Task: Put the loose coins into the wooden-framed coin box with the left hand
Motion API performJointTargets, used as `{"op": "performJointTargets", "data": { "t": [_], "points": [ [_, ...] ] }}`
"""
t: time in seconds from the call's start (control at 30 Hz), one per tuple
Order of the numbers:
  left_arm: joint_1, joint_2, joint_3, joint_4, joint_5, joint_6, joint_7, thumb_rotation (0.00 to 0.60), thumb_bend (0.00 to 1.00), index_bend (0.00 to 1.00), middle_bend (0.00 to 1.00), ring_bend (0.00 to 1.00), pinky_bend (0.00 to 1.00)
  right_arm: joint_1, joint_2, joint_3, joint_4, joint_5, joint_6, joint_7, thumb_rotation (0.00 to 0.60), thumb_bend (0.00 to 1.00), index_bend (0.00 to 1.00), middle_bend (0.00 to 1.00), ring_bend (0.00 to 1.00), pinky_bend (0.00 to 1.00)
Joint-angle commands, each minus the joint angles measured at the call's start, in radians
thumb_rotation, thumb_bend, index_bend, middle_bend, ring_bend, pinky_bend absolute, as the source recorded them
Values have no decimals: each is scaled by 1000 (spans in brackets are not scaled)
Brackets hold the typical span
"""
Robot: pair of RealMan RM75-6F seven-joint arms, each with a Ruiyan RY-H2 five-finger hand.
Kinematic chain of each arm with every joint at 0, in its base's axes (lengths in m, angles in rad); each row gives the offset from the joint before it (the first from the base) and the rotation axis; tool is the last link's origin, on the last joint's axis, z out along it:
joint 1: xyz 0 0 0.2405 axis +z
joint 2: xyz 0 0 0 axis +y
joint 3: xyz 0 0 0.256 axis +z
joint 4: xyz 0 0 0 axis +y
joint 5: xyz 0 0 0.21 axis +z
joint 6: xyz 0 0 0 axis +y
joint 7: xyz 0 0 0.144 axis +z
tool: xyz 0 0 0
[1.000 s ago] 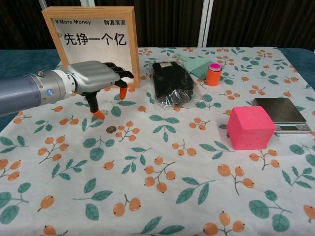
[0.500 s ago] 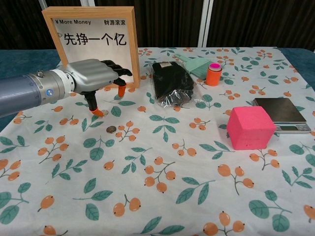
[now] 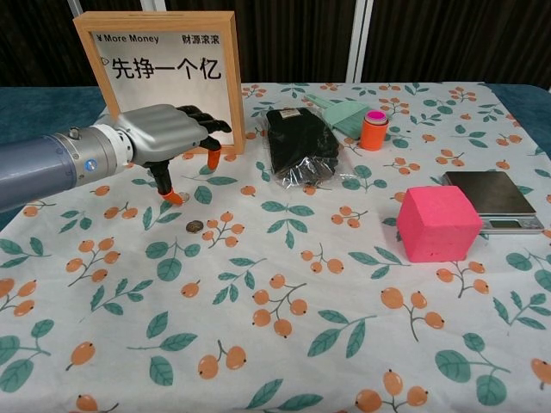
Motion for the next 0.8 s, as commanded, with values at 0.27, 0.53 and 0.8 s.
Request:
{"op": "performJointTargets", "data": {
  "t": [0.27, 0.53, 0.8],
  "points": [
    [4, -5, -5, 9, 11, 4, -1, 600, 61, 366, 0, 0, 0, 0, 0, 1, -1, 4, 0, -4, 600, 395, 89, 26, 0, 0],
    [8, 2, -9, 6, 16, 3, -2, 600, 62, 366, 0, 0, 0, 0, -2, 4, -3, 14, 5, -14, 600, 394, 89, 26, 0, 0],
    [10, -4, -5, 18, 19, -12, -1, 600, 63, 367, 0, 0, 0, 1, -5, 8, -5, 25, 9, -23, 600, 394, 90, 25, 0, 0]
  ]
}}
